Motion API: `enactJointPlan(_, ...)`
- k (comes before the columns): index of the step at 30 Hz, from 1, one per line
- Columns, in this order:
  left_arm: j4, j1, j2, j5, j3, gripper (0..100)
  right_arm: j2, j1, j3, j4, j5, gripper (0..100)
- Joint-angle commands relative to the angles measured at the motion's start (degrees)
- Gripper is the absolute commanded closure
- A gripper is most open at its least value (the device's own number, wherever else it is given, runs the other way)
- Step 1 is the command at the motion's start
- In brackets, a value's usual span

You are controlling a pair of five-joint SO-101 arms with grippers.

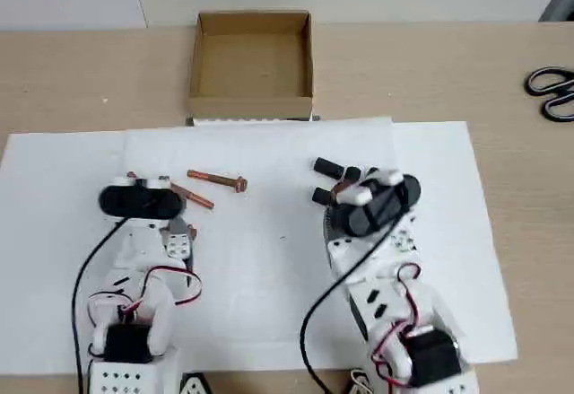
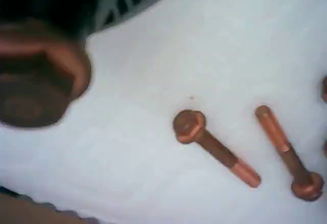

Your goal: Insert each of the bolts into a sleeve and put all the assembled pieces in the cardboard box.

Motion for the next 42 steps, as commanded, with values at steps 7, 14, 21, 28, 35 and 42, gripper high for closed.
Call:
enactJointPlan(7,-1.8,2.9,-0.5,-0.2,0.1,99,37.1,0.7,-23.3,-12.8,-1.4,99.6)
enactJointPlan(14,-1.8,2.8,-0.5,-0.2,0.1,99,62.5,0.5,-43.3,-17.8,-1.2,99.6)
enactJointPlan(21,-1.6,2.5,-0.5,-0.2,0.1,99,85.8,0.5,-64.5,-18.9,-1.2,99.6)
enactJointPlan(28,-1.5,2.5,-0.5,-0.2,0.1,99,108.7,0.8,-86.6,-23.8,-1.1,99.6)
enactJointPlan(35,-1.5,2.5,-0.5,-0.2,0.1,99,127.8,1.0,-107.1,-23.5,-1.1,99.5)
enactJointPlan(42,-1.5,2.5,-0.5,-0.2,0.1,99,137.9,0.9,-115.7,-23.5,5.5,99.4)
